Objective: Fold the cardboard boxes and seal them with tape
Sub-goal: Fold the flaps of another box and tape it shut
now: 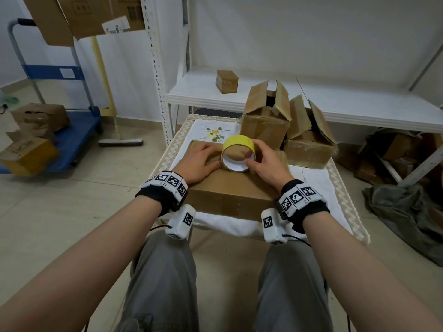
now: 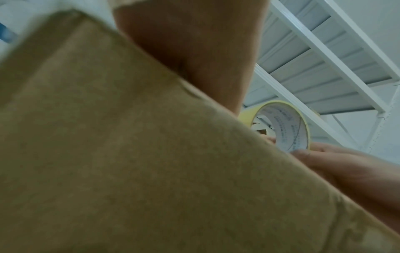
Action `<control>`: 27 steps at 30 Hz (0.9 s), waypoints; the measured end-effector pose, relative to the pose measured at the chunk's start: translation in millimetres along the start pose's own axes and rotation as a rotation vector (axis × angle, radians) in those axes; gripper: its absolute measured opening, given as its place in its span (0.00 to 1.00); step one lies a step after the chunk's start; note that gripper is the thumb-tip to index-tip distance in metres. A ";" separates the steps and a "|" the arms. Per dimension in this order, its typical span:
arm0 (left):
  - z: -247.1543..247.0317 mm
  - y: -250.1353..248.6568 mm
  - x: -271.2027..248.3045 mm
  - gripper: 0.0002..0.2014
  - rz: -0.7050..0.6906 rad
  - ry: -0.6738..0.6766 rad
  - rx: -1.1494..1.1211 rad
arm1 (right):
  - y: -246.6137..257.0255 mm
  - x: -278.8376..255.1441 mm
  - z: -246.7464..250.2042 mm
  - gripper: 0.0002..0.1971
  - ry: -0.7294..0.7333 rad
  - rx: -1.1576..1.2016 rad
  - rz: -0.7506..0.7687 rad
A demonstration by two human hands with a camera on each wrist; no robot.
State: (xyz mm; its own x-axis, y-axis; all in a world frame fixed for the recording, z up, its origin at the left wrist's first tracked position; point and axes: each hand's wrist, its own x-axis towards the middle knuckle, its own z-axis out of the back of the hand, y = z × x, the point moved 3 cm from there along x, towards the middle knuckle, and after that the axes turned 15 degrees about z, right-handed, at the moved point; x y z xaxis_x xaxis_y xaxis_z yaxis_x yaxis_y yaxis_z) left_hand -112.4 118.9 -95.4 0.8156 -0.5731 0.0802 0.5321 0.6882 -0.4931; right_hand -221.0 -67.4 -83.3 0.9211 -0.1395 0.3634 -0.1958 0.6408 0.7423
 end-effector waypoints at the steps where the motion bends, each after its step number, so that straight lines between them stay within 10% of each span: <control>1: -1.6 0.7 -1.2 0.25 0.010 0.014 0.024 | 0.2 -0.4 1.0 0.25 -0.016 -0.001 -0.010; 16: -20.3 8.8 3.9 0.29 0.089 0.181 0.336 | 4.9 -6.4 18.1 0.08 -0.043 -0.103 -0.022; 27: -18.5 9.1 1.6 0.30 0.103 0.200 0.336 | 1.5 -14.9 45.6 0.26 -0.372 -0.347 -0.127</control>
State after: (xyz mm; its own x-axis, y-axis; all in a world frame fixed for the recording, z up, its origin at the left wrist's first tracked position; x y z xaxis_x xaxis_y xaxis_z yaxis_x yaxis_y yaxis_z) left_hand -110.4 116.0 -115.8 0.8255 -0.5464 -0.1416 0.5220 0.8344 -0.1768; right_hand -250.3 -98.8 -61.8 0.7360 -0.4511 0.5049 0.0911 0.8049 0.5864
